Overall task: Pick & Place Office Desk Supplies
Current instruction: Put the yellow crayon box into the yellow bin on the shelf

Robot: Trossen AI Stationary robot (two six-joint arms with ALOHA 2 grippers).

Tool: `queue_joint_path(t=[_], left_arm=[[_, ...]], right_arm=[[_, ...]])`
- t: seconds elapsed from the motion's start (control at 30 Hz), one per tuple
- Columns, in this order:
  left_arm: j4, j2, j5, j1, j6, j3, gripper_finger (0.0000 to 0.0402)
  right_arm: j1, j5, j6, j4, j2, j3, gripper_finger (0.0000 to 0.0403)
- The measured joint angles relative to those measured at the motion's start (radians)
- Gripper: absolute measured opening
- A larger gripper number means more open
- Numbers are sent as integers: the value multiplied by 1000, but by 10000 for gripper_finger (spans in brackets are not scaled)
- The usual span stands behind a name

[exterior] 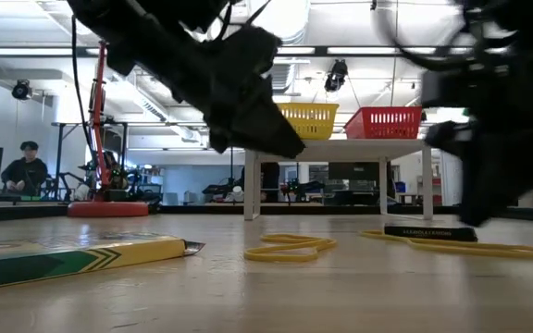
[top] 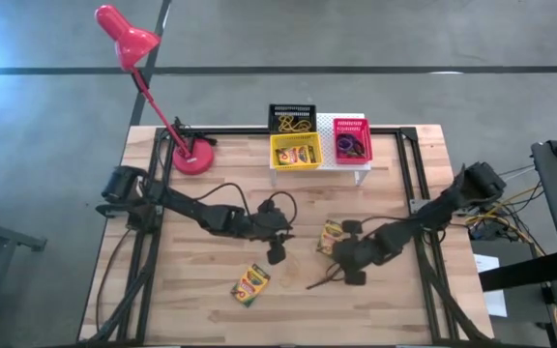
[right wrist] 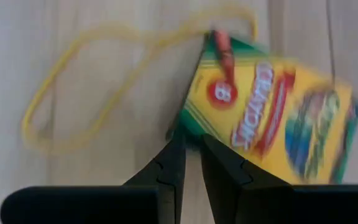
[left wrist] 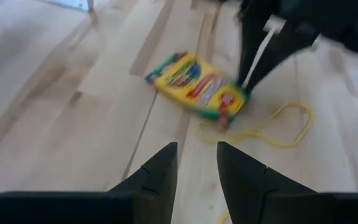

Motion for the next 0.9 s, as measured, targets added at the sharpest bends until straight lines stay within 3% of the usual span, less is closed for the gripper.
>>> queue_joint_path(t=[0.13, 0.3, 0.4, 0.53, 0.7, 0.9], left_arm=[[-4, -3, 0, 6, 12, 17, 118], [-62, -7, 0, 4, 37, 62, 118], [-147, -7, 8, -2, 40, 83, 118], [-176, -5, 94, -5, 47, 80, 118], [-97, 51, 196, -7, 85, 72, 118], [23, 157, 266, 36, 128, 72, 118]], right_arm=[[-76, 13, -148, 172, 69, 18, 47], [-137, 126, -348, 410, 103, 64, 47], [-135, 173, -386, 406, 70, 89, 47], [-138, 182, -265, 327, -8, 85, 47], [-166, 179, -43, 165, -65, 34, 47], [-211, 239, 77, 287, -57, -96, 47]])
